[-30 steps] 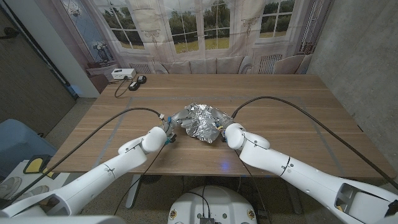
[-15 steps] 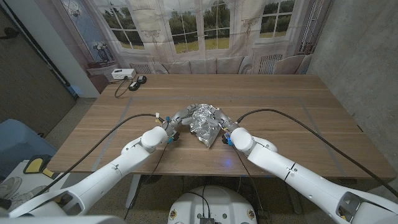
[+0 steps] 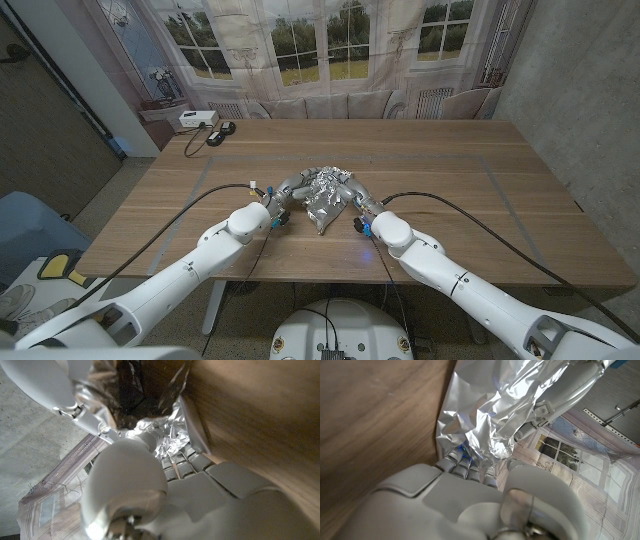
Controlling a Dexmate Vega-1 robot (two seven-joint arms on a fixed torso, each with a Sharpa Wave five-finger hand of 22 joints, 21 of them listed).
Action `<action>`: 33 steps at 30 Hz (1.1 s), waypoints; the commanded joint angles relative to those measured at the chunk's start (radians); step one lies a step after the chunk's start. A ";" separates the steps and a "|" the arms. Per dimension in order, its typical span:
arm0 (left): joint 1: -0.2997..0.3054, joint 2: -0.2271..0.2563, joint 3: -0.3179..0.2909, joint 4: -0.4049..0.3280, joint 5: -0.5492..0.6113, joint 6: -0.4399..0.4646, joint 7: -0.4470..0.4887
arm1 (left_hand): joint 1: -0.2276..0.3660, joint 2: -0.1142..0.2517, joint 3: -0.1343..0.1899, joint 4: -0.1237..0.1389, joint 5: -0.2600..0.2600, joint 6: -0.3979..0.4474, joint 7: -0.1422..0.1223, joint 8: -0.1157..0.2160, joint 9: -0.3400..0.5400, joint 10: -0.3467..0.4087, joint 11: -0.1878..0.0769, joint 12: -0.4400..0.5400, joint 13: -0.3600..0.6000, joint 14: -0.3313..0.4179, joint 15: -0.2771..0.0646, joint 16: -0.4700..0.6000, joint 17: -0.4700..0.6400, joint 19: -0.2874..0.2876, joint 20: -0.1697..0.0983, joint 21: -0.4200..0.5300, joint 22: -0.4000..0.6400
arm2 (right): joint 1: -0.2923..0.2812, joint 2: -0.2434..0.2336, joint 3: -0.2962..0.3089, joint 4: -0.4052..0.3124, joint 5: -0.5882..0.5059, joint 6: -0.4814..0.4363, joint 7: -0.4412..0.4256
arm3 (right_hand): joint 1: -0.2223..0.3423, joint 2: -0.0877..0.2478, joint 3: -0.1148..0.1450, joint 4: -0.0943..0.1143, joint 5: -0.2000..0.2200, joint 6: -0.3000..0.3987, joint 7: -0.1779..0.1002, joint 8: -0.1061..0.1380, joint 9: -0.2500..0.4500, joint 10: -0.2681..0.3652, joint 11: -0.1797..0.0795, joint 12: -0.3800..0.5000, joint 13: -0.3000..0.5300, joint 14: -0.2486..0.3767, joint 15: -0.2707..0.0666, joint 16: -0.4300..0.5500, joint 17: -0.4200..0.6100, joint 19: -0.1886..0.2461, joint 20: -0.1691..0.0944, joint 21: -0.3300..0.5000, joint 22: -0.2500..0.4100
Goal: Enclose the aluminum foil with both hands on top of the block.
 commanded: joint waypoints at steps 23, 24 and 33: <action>0.029 0.056 0.000 -0.138 0.091 0.066 0.125 | -0.169 -0.087 -0.125 0.056 -0.006 -0.026 -0.006 -0.064 0.004 -0.106 0.051 -0.091 0.008 -0.152 0.068 -0.055 -0.006 -0.202 0.195 -0.088 -0.001 | -0.007 -0.048 0.011 -0.057 -0.096 0.017 -0.079 | 0.084 -0.051 0.047 -0.124 -0.008 0.026 0.026 -0.005 -0.002 0.026 0.031 0.010 -0.002 0.043 0.039 -0.015 -0.045 0.036 0.072 -0.002 -0.001; 0.030 0.060 0.001 -0.145 0.104 0.066 0.134 | -0.185 -0.085 -0.137 0.058 -0.004 -0.036 -0.002 -0.067 0.004 -0.118 0.056 -0.096 0.009 -0.171 0.079 -0.056 -0.006 -0.225 0.211 -0.099 -0.002 | -0.009 -0.049 0.014 -0.058 -0.098 0.022 -0.083 | 0.084 -0.060 0.042 -0.130 -0.012 0.023 0.023 -0.007 -0.002 0.022 0.032 0.008 -0.003 0.042 0.040 -0.017 -0.047 0.033 0.078 -0.004 -0.001; 0.045 0.076 -0.006 -0.185 0.153 0.065 0.171 | -0.268 -0.111 -0.201 0.057 -0.003 -0.093 -0.012 -0.078 0.003 -0.196 0.055 -0.112 0.012 -0.263 0.099 -0.058 -0.006 -0.303 0.227 -0.133 -0.003 | -0.013 -0.076 0.021 -0.092 -0.126 0.008 -0.086 | 0.069 -0.097 0.012 -0.146 -0.028 -0.019 0.001 -0.023 -0.003 -0.003 0.027 -0.001 -0.004 0.042 0.051 -0.024 -0.058 0.026 0.109 -0.016 -0.001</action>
